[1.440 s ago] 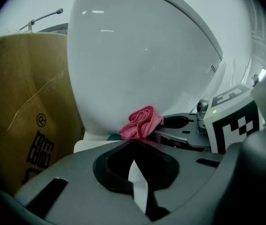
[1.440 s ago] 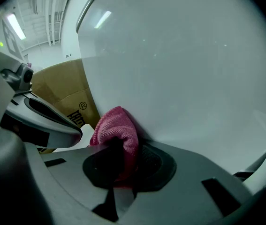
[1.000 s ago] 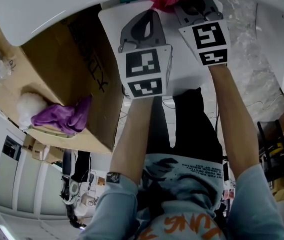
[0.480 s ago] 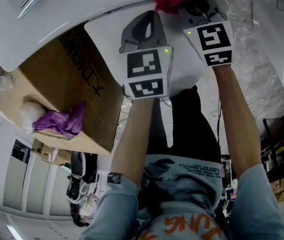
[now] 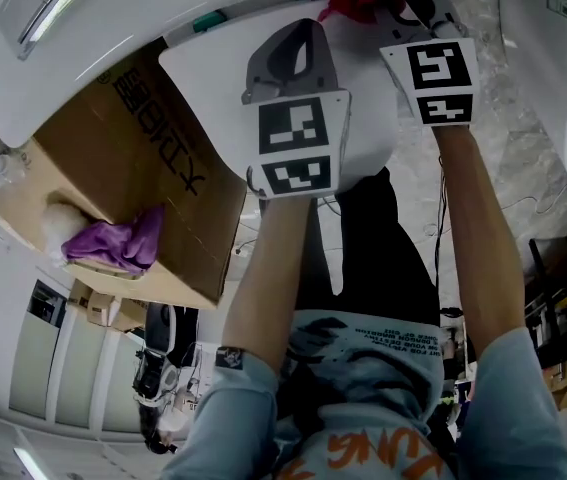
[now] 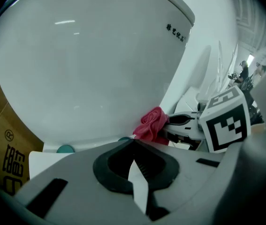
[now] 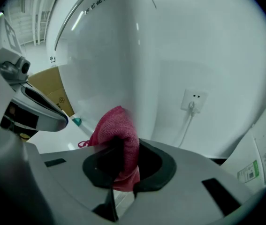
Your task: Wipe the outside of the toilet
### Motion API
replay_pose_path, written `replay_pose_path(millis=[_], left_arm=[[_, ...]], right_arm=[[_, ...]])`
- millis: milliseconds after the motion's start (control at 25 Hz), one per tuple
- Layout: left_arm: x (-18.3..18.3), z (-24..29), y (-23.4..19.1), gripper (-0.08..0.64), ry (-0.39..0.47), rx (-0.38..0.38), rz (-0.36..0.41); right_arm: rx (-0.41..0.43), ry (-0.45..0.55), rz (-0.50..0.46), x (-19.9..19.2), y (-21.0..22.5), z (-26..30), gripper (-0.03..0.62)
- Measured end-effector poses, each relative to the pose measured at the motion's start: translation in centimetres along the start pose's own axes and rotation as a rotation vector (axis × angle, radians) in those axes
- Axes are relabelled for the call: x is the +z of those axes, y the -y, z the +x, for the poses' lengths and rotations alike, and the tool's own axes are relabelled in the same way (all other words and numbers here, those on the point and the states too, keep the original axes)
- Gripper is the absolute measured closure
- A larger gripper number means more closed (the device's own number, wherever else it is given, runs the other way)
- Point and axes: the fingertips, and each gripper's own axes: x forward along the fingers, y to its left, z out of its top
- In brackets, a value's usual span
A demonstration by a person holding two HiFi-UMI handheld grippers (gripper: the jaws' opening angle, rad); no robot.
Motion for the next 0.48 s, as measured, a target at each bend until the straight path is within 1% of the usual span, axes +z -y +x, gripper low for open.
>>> replay_pose_path(millis=[120,280,480], left_arm=[[-0.1,-0.7,0.6,0.535,0.010,-0.001,0.003],[-0.2,-2.3,1.0,0.535,0.030,0.000,-0.004],[0.2,-5.2,0.9,0.535,0.069,0.010,-0.024]], right_arm=[[-0.061,-0.013,0.026,-0.5,1.7,-1.0,0.522],[-0.126,0.019,0.061,0.2,3.3,-3.5,0.522],[-0.149,0.064,0.089,1.6,2.6,-7.8,0.522]])
